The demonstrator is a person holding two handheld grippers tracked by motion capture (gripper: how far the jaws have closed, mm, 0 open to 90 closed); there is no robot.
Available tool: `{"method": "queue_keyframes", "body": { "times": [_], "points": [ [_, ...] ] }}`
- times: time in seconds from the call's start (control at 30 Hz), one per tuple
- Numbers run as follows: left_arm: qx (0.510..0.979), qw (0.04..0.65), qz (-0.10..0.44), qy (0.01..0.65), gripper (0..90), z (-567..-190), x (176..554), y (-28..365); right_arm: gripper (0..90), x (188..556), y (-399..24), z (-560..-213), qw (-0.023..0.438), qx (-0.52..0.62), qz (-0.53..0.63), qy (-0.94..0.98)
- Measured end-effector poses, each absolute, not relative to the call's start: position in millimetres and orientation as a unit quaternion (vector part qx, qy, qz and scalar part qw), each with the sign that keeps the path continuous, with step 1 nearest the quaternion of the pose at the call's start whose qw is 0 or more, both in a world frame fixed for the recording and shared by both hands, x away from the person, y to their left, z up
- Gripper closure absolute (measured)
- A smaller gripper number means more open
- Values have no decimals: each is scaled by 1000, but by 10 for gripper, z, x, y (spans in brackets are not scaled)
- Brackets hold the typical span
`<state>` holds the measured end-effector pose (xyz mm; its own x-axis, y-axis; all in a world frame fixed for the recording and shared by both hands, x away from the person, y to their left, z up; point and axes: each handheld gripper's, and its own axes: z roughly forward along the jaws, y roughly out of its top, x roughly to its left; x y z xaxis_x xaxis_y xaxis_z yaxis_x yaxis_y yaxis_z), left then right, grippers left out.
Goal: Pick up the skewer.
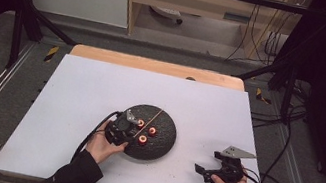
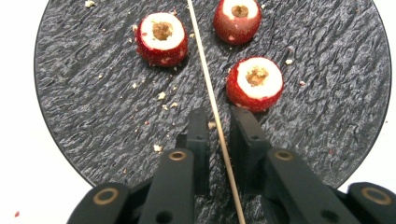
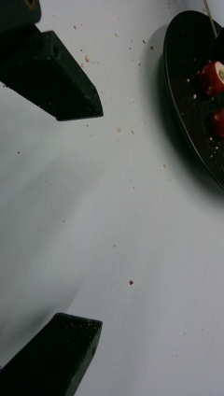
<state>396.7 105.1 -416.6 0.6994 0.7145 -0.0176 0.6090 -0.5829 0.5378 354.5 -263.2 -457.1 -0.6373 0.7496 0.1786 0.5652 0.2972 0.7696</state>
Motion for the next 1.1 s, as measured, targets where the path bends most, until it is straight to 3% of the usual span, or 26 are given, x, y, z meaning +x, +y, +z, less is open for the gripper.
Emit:
{"method": "queue_keyframes", "body": {
  "times": [0.5,1.1],
  "points": [
    [878,245,97,399,874,-4169,3987,1027,17,3546,-2632,-4570,106,412,427,798],
    [865,305,107,384,877,-4060,3864,1320,17,3544,-2632,-4570,107,415,425,797]
  ]
}}
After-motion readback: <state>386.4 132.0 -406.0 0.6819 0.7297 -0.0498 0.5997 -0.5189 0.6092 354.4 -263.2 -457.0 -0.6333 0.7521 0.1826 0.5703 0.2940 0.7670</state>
